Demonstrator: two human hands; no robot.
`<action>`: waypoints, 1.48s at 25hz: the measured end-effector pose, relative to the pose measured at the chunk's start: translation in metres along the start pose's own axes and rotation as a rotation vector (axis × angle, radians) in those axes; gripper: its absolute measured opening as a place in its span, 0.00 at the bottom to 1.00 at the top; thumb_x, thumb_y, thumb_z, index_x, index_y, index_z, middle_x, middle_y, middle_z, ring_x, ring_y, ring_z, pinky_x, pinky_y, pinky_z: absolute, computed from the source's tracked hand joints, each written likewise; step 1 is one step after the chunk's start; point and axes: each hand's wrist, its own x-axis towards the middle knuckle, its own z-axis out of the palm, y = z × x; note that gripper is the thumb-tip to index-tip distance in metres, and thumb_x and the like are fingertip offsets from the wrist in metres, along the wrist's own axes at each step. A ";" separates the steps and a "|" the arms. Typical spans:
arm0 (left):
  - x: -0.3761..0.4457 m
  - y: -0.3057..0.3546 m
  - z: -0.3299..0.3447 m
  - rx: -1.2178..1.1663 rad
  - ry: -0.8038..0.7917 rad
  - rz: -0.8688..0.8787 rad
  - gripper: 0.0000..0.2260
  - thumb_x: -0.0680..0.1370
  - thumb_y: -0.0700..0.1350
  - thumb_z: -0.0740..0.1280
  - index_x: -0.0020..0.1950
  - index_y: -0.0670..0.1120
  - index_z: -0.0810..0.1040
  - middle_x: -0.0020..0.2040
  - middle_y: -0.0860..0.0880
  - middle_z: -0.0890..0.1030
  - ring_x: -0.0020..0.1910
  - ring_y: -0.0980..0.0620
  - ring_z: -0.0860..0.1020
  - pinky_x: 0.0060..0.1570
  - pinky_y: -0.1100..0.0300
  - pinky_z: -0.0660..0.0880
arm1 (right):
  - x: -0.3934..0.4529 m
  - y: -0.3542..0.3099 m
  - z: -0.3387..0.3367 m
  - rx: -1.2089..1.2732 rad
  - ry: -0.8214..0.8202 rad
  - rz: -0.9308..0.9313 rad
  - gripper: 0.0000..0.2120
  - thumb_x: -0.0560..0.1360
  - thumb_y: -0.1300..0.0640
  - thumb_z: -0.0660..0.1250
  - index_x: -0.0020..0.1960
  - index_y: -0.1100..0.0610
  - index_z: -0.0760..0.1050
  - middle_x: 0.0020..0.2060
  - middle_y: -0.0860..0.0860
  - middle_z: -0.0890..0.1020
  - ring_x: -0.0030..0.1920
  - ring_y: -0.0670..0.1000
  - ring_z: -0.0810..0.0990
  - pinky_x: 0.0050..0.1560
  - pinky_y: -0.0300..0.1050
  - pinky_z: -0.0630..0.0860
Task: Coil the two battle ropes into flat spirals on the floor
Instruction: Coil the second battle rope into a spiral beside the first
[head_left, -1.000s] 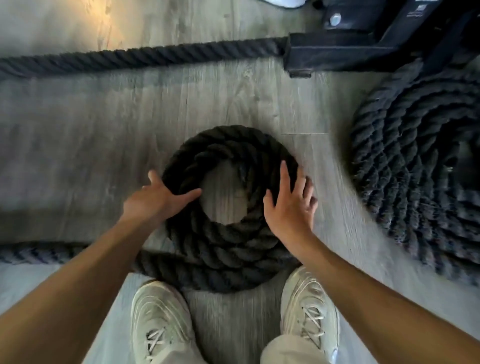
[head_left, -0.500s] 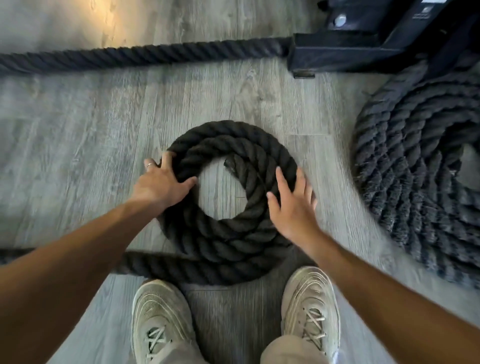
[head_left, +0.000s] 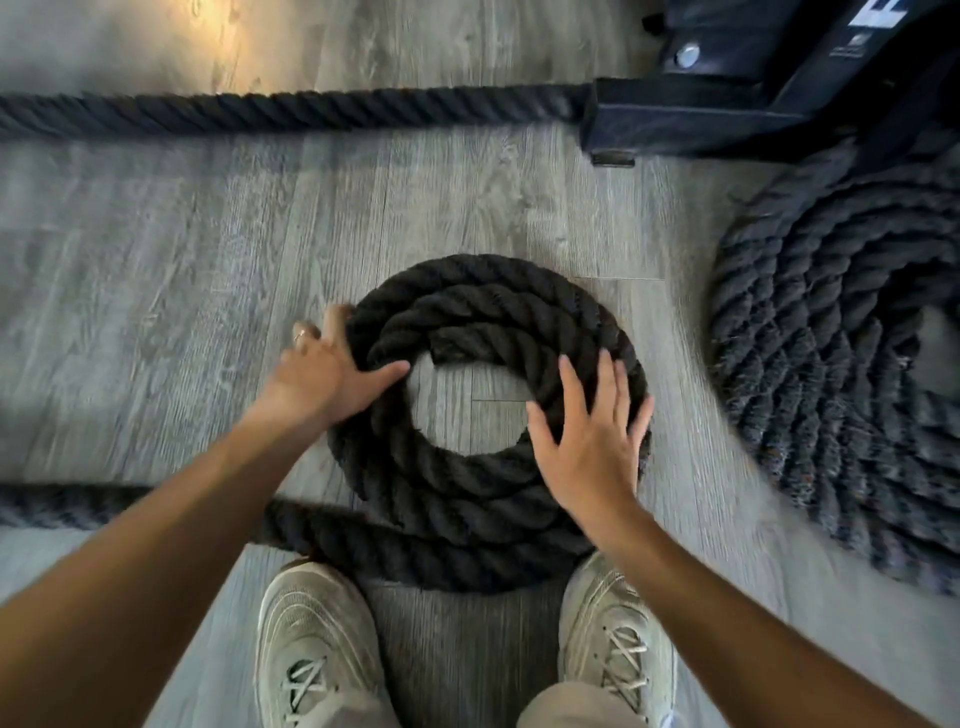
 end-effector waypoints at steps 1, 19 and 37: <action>0.014 0.006 -0.007 -0.024 -0.022 0.096 0.43 0.68 0.73 0.66 0.77 0.58 0.53 0.73 0.36 0.64 0.70 0.33 0.68 0.67 0.41 0.68 | -0.017 -0.002 0.004 0.006 0.009 0.075 0.34 0.79 0.33 0.52 0.81 0.46 0.54 0.81 0.59 0.50 0.81 0.59 0.43 0.76 0.67 0.39; -0.023 -0.032 0.044 0.049 0.095 -0.027 0.48 0.68 0.77 0.60 0.75 0.45 0.57 0.65 0.29 0.68 0.58 0.28 0.73 0.54 0.40 0.73 | 0.069 -0.003 -0.008 -0.082 -0.139 -0.196 0.32 0.78 0.35 0.54 0.80 0.38 0.53 0.82 0.51 0.48 0.80 0.57 0.40 0.75 0.70 0.40; -0.019 -0.026 0.034 0.098 0.094 -0.030 0.50 0.65 0.74 0.68 0.77 0.50 0.54 0.72 0.33 0.61 0.66 0.30 0.69 0.64 0.44 0.67 | 0.061 0.022 -0.013 -0.243 -0.143 -0.565 0.22 0.83 0.35 0.42 0.70 0.30 0.68 0.82 0.49 0.53 0.81 0.60 0.43 0.74 0.72 0.38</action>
